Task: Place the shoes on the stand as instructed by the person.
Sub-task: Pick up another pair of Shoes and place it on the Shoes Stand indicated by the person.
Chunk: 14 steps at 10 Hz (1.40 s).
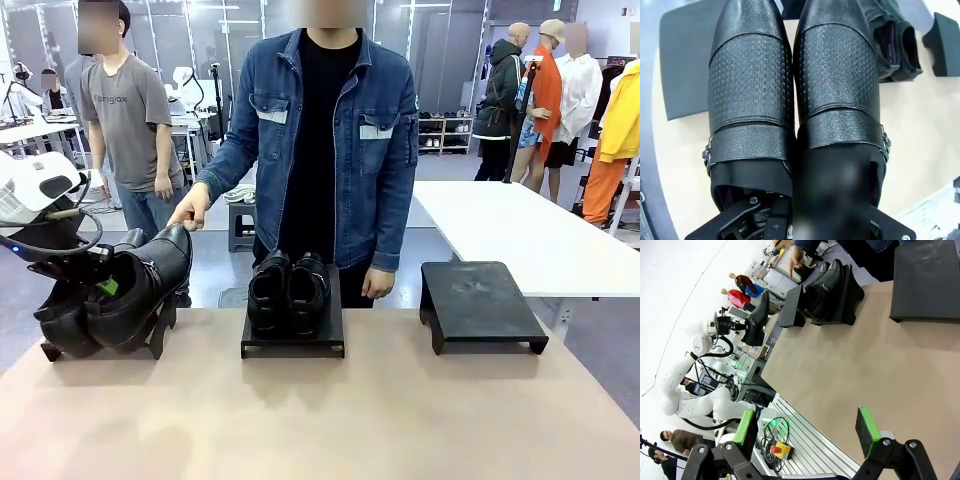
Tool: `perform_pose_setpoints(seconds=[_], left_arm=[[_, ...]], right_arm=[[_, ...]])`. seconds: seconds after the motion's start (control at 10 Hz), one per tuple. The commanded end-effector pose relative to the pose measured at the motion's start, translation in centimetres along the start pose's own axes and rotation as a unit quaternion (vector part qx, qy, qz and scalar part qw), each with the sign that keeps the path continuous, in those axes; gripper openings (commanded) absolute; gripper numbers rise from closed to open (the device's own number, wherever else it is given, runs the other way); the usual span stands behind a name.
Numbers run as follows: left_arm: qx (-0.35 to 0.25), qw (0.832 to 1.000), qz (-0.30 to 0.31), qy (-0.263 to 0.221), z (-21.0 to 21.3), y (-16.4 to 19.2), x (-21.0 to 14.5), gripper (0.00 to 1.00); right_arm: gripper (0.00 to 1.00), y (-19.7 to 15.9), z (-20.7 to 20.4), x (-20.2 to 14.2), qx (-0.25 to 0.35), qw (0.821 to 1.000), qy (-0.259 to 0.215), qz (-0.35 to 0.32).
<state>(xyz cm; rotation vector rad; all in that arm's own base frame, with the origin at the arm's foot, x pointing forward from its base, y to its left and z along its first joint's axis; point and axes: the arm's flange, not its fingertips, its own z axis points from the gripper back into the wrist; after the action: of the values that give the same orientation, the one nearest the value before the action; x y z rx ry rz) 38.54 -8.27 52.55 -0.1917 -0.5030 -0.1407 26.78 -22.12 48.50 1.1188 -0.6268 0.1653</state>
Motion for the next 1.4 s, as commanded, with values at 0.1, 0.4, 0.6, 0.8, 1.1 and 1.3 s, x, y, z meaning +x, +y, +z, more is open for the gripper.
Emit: perform_pose_setpoints(seconds=[0.1,0.4,0.6,0.8,1.1,1.3], left_arm=[[-0.002,1.0,-0.006,0.002,0.4,-0.4,0.2,0.0],[-0.002,1.0,-0.006,0.002,0.4,-0.4,0.2,0.0],[0.038,0.999,0.014,-0.031,0.1,1.2,0.9,0.08],[0.059,0.997,0.025,-0.033,-0.4,3.5,2.9,0.08],[0.081,0.995,0.027,-0.056,-1.9,5.7,7.0,0.08],[0.102,0.993,0.024,-0.062,-3.8,7.5,9.8,0.08]], right_arm=[[1.0,0.1,0.1,0.1,0.006,1.0,-0.005,0.011],[1.0,0.1,0.1,0.1,0.006,1.0,-0.005,0.011],[1.0,0.1,0.1,0.1,0.006,1.0,-0.005,0.011],[1.0,0.1,0.1,0.1,0.006,1.0,-0.005,0.011],[1.0,0.1,0.1,0.1,0.006,1.0,-0.005,0.011],[1.0,0.1,0.1,0.1,0.006,1.0,-0.005,0.011]])
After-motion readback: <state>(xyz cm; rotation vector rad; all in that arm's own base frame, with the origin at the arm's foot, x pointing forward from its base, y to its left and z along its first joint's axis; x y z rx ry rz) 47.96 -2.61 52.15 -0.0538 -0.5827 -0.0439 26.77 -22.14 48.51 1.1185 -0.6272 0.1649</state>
